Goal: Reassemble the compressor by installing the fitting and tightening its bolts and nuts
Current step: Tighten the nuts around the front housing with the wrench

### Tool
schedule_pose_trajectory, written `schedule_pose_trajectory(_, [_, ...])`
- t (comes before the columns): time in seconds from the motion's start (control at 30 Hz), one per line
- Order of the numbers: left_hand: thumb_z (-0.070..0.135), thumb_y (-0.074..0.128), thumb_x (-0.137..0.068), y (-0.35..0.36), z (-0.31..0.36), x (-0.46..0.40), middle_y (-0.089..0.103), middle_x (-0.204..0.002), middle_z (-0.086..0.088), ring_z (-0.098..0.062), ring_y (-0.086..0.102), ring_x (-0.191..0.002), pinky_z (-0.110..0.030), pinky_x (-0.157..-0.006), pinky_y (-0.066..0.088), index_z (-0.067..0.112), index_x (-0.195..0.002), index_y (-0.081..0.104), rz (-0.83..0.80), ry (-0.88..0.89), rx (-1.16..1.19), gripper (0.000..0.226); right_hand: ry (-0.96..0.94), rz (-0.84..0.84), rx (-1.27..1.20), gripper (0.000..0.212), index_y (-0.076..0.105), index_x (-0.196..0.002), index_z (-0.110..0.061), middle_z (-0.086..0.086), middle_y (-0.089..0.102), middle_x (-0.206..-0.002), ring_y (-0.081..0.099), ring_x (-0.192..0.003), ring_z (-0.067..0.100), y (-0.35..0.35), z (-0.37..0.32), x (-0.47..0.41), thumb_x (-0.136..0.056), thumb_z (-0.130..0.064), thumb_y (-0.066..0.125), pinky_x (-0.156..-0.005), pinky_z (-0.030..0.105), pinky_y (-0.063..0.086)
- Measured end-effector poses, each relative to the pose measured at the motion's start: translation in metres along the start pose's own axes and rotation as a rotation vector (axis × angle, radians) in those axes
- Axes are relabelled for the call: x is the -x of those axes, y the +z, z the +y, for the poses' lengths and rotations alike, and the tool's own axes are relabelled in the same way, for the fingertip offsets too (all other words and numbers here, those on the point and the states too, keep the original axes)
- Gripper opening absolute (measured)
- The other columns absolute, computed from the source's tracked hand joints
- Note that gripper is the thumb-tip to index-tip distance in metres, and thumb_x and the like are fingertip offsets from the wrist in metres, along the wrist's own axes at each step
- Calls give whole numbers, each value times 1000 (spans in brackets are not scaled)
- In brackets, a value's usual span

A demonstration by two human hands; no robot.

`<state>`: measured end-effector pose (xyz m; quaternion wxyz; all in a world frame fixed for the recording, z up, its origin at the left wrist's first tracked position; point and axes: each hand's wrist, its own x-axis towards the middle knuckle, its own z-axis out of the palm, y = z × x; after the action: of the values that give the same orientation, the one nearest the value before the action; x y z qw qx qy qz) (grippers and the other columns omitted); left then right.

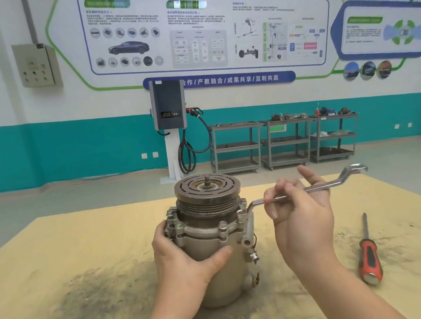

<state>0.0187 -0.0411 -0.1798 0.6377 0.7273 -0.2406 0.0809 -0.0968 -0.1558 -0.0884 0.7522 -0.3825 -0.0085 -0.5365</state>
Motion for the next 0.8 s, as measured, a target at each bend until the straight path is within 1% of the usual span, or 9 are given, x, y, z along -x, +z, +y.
schedule_pose_trajectory(0.13, [68, 85, -28, -1, 2, 2, 33, -135, 8, -14, 38, -128, -34, -110, 35, 34, -141, 17, -26, -1, 25, 136, 261, 127, -135, 33, 44, -106, -12, 7, 51, -62, 48, -43, 16, -7, 10, -19, -92, 13, 29, -35, 20, 31])
schedule_pose_trajectory(0.27, [63, 81, -29, -3, 8, 3, 35, -134, 6, -14, 39, -127, -34, -109, 35, 28, -137, 20, -35, 19, 65, 129, 508, 65, -173, 26, 41, -101, -11, 4, 45, -58, 42, -41, 12, -7, 14, -36, -91, 7, 26, -32, 18, 27])
schedule_pose_trajectory(0.37, [58, 82, -27, -6, 13, 2, 38, -133, 4, -14, 42, -125, -36, -107, 37, 27, -126, 22, -49, 33, 89, 120, 562, 19, -179, 25, 39, -101, -12, 5, 45, -60, 44, -43, 12, -11, 18, -38, -91, 7, 26, -34, 18, 30])
schedule_pose_trajectory(0.47, [57, 83, -26, -6, 14, 2, 40, -132, 3, -14, 43, -123, -31, -103, 37, 27, -124, 23, -44, 30, 89, 118, 444, 0, -180, 23, 40, -102, -12, 8, 53, -67, 56, -53, 17, -23, 16, -25, -96, 9, 32, -43, 22, 42])
schedule_pose_trajectory(0.53, [60, 82, -25, -6, 12, 2, 41, -131, 3, -14, 43, -122, -29, -101, 36, 29, -122, 23, -37, 29, 76, 117, 317, -35, -135, 14, 42, -99, -12, 7, 57, -73, 64, -63, 18, -32, 13, -10, -98, 2, 39, -48, 23, 47])
schedule_pose_trajectory(0.6, [63, 81, -24, -6, 11, 1, 42, -130, 3, -15, 44, -122, -30, -100, 36, 30, -121, 23, -22, 24, 70, 117, 134, -74, -57, 8, 42, -98, -14, 3, 63, -77, 69, -74, 19, -39, 14, 7, -93, -9, 47, -51, 23, 49])
schedule_pose_trajectory(0.67, [65, 81, -23, -5, 9, -1, 42, -129, 4, -15, 45, -121, -29, -98, 37, 32, -120, 24, -13, 16, 79, 118, -135, -166, 119, 11, 44, -103, -21, -2, 67, -86, 70, -84, 22, -41, 19, 24, -94, -15, 45, -58, 24, 52])
schedule_pose_trajectory(0.73, [67, 81, -20, -3, 8, -1, 42, -126, 6, -14, 46, -118, -27, -95, 37, 35, -120, 23, 0, 16, 74, 120, -474, -335, 366, 18, 47, -109, -31, -6, 67, -99, 69, -88, 20, -42, 23, 37, -100, -16, 43, -67, 27, 56])
schedule_pose_trajectory(0.8, [68, 83, -18, -3, 7, -1, 44, -119, 12, -11, 49, -112, -24, -90, 39, 37, -120, 21, 14, -2, 69, 123, -694, -490, 614, 29, 51, -117, -33, -2, 64, -107, 65, -92, 14, -37, 30, 43, -98, -12, 53, -74, 26, 55])
